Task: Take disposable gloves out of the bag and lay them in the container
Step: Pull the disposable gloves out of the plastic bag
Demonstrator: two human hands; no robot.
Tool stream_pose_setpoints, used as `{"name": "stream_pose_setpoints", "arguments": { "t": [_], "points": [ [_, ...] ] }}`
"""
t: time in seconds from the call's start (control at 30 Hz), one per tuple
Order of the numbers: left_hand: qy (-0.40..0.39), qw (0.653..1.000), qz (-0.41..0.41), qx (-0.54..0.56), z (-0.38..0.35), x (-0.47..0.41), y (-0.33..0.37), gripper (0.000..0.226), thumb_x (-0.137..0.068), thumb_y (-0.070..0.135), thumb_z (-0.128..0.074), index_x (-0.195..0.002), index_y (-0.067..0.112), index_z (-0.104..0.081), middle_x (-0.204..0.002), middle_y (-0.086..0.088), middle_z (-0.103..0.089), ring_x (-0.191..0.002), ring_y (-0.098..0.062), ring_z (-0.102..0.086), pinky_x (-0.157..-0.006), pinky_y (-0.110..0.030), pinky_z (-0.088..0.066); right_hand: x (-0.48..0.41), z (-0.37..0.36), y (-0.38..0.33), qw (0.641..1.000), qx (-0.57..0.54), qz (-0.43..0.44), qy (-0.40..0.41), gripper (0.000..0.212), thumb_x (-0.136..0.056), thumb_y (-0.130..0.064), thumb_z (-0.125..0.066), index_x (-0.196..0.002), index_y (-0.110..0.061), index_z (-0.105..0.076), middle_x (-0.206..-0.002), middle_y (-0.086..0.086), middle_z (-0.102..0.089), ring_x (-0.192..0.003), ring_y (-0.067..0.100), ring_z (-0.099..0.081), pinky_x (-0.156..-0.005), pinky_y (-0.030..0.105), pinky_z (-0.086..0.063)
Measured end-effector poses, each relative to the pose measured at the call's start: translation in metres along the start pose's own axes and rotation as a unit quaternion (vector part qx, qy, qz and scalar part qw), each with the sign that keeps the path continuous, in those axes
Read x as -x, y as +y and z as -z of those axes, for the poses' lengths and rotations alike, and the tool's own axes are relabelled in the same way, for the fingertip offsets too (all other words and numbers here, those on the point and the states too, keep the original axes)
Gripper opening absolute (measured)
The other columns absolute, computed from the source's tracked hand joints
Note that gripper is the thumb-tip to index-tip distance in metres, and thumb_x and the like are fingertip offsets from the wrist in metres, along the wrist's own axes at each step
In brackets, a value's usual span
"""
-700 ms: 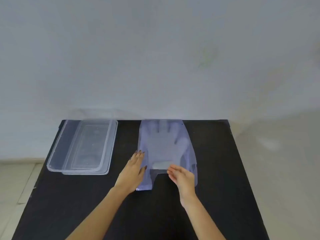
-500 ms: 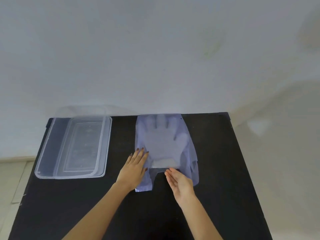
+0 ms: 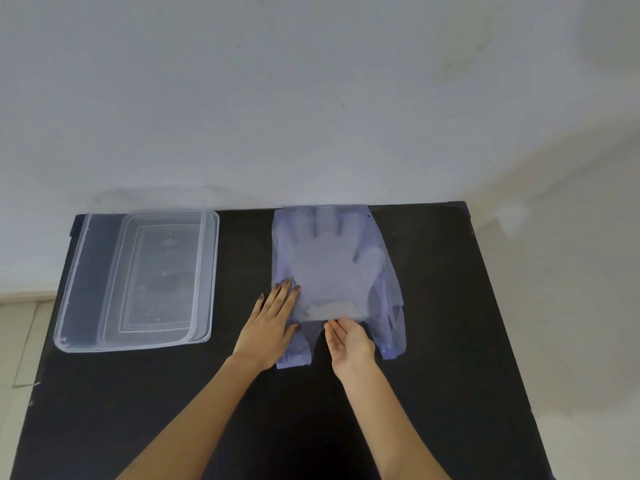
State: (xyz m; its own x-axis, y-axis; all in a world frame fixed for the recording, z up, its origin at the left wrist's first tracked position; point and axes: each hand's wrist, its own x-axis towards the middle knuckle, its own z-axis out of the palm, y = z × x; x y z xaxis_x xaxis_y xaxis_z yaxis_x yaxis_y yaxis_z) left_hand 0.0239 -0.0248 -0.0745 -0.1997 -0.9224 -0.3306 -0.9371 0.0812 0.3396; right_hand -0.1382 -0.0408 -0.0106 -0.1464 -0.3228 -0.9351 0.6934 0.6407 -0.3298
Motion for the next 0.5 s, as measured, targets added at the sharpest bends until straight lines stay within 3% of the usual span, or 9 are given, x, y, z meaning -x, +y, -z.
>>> {"name": "stream_pose_setpoints", "arguments": {
  "t": [0.27,0.5],
  "points": [
    [0.002,0.995,-0.004,0.095,0.005,-0.002,-0.004,0.072,-0.099,0.038,-0.037,-0.15,0.024,0.012,-0.159,0.006,0.014,-0.145,-0.01,0.014,-0.115,-0.029,0.011,-0.003,-0.014,-0.002,0.999,-0.008,0.023,0.024,0.005,-0.088,-0.007,-0.066,-0.091,-0.005,-0.064,-0.093,0.013,-0.068,-0.091,0.023,-0.066,-0.093,0.035,-0.053],
    [-0.008,0.992,-0.007,0.124,0.007,-0.003,-0.005,0.071,-0.099,0.038,-0.038,-0.15,0.025,0.01,-0.157,0.009,0.015,-0.145,-0.009,0.015,-0.115,-0.03,0.012,-0.006,-0.009,-0.004,0.998,-0.045,0.033,0.017,0.011,-0.087,-0.003,-0.067,-0.093,-0.008,-0.058,-0.099,0.016,-0.067,-0.095,0.028,-0.066,-0.088,0.038,-0.054]
  ]
}}
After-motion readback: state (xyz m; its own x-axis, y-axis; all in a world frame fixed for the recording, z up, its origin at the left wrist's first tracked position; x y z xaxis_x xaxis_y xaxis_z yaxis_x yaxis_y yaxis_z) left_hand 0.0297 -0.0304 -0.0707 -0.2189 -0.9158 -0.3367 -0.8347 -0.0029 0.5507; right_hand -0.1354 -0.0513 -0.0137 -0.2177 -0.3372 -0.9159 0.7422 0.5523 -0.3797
